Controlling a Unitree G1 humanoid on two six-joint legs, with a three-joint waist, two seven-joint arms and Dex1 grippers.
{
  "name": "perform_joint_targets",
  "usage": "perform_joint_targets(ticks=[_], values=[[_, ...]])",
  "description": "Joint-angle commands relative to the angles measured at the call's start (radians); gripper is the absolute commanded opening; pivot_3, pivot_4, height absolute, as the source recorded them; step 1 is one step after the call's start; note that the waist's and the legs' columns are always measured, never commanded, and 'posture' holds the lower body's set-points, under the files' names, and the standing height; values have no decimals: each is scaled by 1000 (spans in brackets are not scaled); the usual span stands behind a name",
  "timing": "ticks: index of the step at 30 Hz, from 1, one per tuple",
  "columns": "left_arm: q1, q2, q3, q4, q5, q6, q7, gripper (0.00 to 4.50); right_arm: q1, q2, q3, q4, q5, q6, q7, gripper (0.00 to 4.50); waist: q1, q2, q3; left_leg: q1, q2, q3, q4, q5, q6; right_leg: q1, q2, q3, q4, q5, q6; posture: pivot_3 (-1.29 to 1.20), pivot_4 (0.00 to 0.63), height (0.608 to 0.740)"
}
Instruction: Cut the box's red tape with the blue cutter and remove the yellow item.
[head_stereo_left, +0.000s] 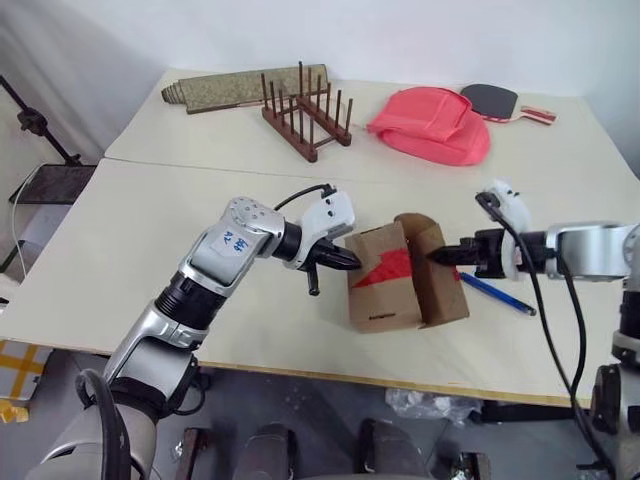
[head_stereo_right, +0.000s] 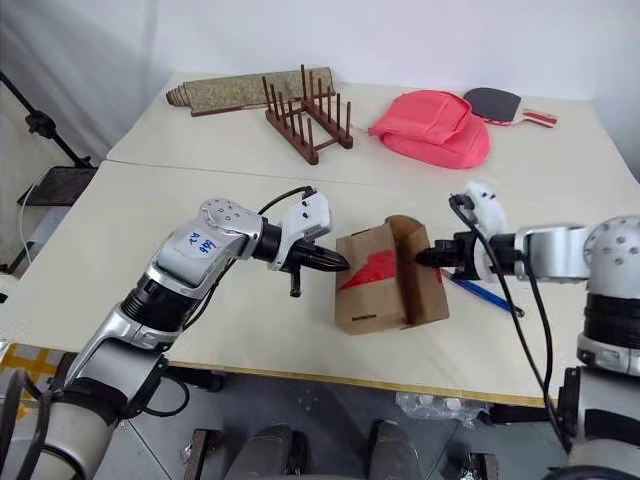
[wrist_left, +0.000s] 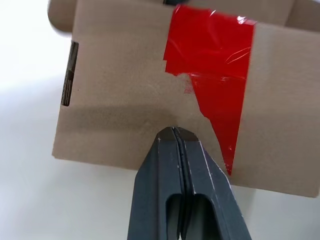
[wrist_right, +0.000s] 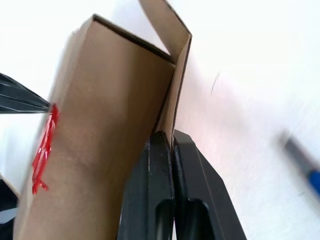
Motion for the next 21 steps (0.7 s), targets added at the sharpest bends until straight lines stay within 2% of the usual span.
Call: perform_joint_targets(ticks=[1,4,6,9,14,18,21], values=[[41,-27,7,-33,-8,3,33,0,-60,-50,11,-2,226,5,-170,17,1,0,0,-1,0,0,0,0,0,0,0,0,0,0,0,0,150,740],[58,-39,16,-42,-9,6,49,0,-46,-151,121,-33,519,-138,-369,17,4,0,0,-3,-1,0,0,0,0,0,-1,-2,-2,0,0,0,150,740],[61,-46,30,-37,-10,-4,64,0,-40,-190,178,-70,614,-219,-452,17,2,-1,0,-4,0,0,0,0,1,0,-1,-4,-3,0,0,0,150,740],[61,-56,49,-35,-19,-8,81,0,-34,-204,205,-117,623,-271,-483,17,1,-1,0,-8,-1,1,2,0,1,-2,0,-6,-5,0,1,0,150,740],[69,-51,178,-84,-124,7,60,0,-39,-181,207,-176,623,-346,-569,17,1,-1,1,-11,0,0,2,0,1,-4,0,-8,-5,1,1,0,150,740],[52,38,257,-123,-270,168,-46,0,-66,-135,209,-198,623,-383,-660,17,-5,-1,1,-12,1,0,1,0,1,-4,0,-9,-5,1,1,0,150,740],[7,51,308,-116,-345,241,-47,0,-87,-148,218,-202,623,-377,-695,17,-2,-1,2,-12,0,-1,1,0,1,-5,0,-10,-5,1,1,0,150,740]])
